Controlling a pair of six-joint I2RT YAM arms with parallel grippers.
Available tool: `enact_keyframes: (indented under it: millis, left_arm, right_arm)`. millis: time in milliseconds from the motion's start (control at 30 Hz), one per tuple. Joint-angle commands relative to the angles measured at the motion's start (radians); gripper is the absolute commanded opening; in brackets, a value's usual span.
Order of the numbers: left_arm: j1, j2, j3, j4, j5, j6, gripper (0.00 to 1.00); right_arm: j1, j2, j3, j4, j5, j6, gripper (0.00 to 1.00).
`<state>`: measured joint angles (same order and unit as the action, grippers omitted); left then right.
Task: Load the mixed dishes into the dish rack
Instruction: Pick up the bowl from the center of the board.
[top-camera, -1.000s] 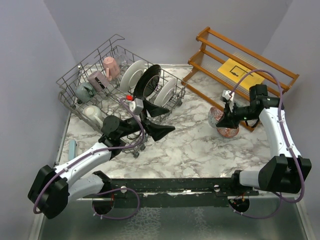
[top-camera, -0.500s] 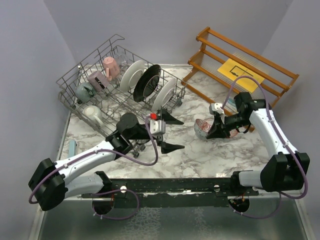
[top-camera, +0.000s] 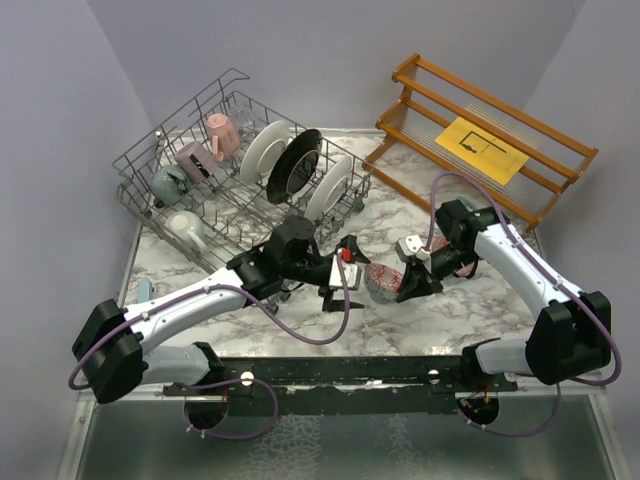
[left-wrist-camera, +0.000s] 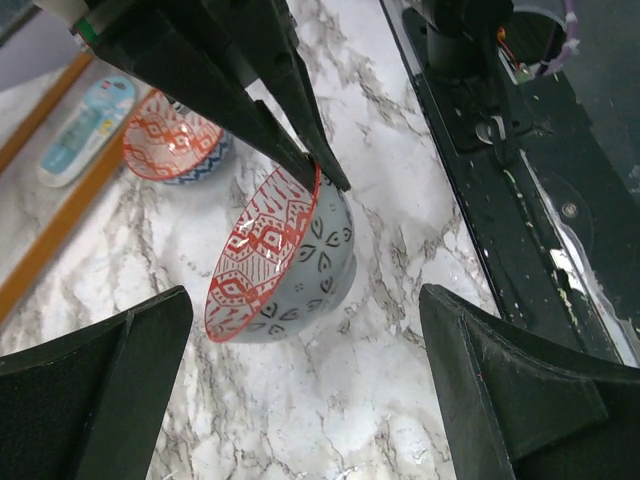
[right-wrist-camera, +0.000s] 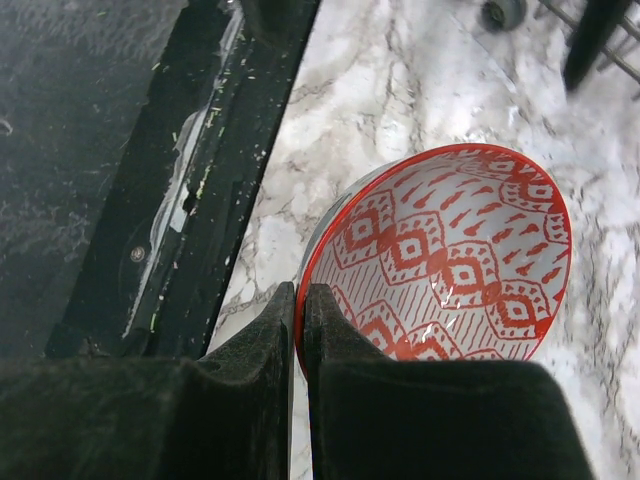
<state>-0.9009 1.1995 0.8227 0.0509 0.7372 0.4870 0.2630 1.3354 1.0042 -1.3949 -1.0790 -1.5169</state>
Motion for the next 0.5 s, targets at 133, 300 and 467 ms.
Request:
enact_keyframes:
  millis: [133,300,467]
  left_arm:
    - [0.000,0.156,0.160,-0.245,0.119,0.162,0.98]
    - [0.000,0.217,0.201,-0.301,0.167,0.156,0.93]
    - [-0.001,0.259,0.218,-0.345,0.215,0.148,0.80]
  right_arm:
    - [0.123,-0.015,-0.007,0.018,-0.024,-0.147,0.01]
    - [0.160,-0.038,0.002,0.040,0.007,-0.149,0.01]
    - [0.188,-0.031,0.011,0.035,0.008,-0.151,0.01]
